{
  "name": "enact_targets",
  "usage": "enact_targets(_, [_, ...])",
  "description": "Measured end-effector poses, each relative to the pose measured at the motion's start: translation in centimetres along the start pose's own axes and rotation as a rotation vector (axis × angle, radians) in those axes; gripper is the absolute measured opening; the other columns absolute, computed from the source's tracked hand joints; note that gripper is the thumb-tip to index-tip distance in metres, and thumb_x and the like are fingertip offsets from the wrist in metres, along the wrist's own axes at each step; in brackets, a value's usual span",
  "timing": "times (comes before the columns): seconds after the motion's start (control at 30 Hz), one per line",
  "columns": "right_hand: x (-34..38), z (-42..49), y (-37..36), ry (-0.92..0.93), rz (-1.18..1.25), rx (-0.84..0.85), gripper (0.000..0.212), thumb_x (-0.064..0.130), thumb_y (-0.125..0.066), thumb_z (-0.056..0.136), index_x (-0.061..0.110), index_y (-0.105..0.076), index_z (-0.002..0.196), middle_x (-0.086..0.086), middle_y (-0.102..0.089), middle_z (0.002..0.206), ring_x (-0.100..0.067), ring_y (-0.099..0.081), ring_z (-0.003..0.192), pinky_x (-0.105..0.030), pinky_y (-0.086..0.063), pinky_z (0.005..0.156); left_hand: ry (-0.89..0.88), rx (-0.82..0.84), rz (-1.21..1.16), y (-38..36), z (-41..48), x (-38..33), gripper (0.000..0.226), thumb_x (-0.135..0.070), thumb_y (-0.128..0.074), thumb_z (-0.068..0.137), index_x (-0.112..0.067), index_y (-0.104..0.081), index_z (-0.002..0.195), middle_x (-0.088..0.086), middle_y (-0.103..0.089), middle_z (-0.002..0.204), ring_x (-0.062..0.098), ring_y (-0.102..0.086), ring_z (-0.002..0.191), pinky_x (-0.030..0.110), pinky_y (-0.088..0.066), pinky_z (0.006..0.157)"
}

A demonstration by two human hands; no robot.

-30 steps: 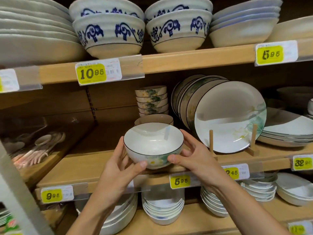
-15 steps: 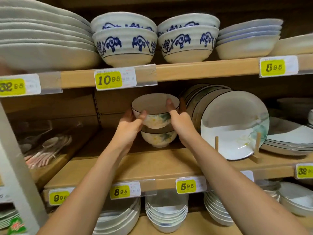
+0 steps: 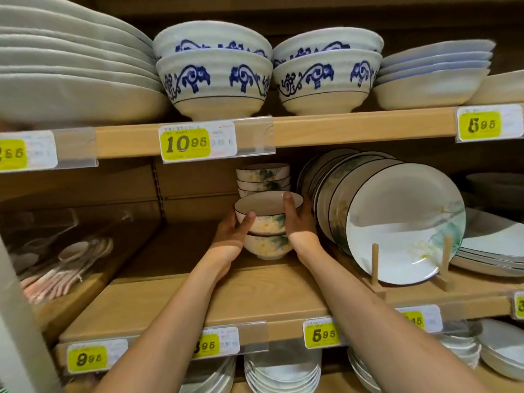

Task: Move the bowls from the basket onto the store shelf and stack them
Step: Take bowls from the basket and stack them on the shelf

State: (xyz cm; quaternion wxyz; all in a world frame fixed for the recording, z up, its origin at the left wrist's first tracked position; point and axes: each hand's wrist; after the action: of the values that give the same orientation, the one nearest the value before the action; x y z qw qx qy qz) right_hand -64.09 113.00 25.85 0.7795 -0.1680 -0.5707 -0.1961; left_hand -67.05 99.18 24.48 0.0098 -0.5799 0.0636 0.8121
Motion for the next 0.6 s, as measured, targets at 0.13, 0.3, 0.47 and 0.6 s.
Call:
enact_targets(0.13, [-0.7, 0.5, 0.1, -0.046, -0.029, 0.000, 0.065, 0.057, -0.040, 0.095, 0.019, -0.032, 0.148, -0.008, -0.040, 0.150, -0.027, -0.037, 0.137, -0.033, -0.024, 0.110, 0.007, 0.010, -0.006, -0.3, 0.3, 0.9, 0.042, -0.040, -0.058, 0.093, -0.023, -0.053, 0.131, -0.013, -0.055, 0.114, -0.015, -0.048, 0.080, 0.003, -0.038, 0.059])
enact_targets(0.3, [-1.3, 0.7, 0.1, -0.044, -0.034, -0.014, 0.066, 0.057, -0.041, 0.094, 0.018, -0.033, 0.147, -0.008, -0.042, 0.148, -0.026, -0.039, 0.135, -0.029, -0.026, 0.104, -0.013, -0.006, 0.020, -0.4, 0.6, 1.4, 0.043, -0.038, -0.056, 0.094, -0.020, -0.052, 0.134, -0.013, -0.053, 0.115, -0.007, -0.050, 0.086, 0.005, -0.035, 0.066])
enact_targets(0.47, [-1.7, 1.0, -0.1, -0.052, -0.041, -0.005, 0.066, 0.061, -0.038, 0.093, 0.020, -0.037, 0.144, -0.008, -0.048, 0.143, -0.027, -0.044, 0.130, -0.026, -0.025, 0.092, -0.015, -0.021, 0.026, -0.4, 0.7, 1.7, 0.043, -0.040, -0.056, 0.094, -0.020, -0.054, 0.132, -0.010, -0.056, 0.118, 0.000, -0.055, 0.092, 0.008, -0.038, 0.071])
enact_targets(0.6, [-2.0, 1.1, -0.2, -0.063, -0.048, -0.001, 0.068, 0.064, -0.036, 0.092, 0.022, -0.035, 0.146, -0.007, -0.046, 0.145, -0.027, -0.043, 0.132, -0.032, -0.028, 0.103, -0.016, -0.028, 0.049, -0.4, 0.6, 2.0, 0.045, -0.044, -0.056, 0.092, -0.022, -0.053, 0.131, -0.013, -0.053, 0.114, -0.008, -0.050, 0.085, 0.006, -0.035, 0.066])
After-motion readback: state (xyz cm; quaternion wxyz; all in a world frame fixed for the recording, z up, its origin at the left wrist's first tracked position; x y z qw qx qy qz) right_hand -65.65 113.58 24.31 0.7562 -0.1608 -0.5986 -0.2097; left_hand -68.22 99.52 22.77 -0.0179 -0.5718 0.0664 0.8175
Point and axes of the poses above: each hand's wrist, its own z-axis towards the middle knuckle, its own y-axis out of the back of the hand, x = y × z
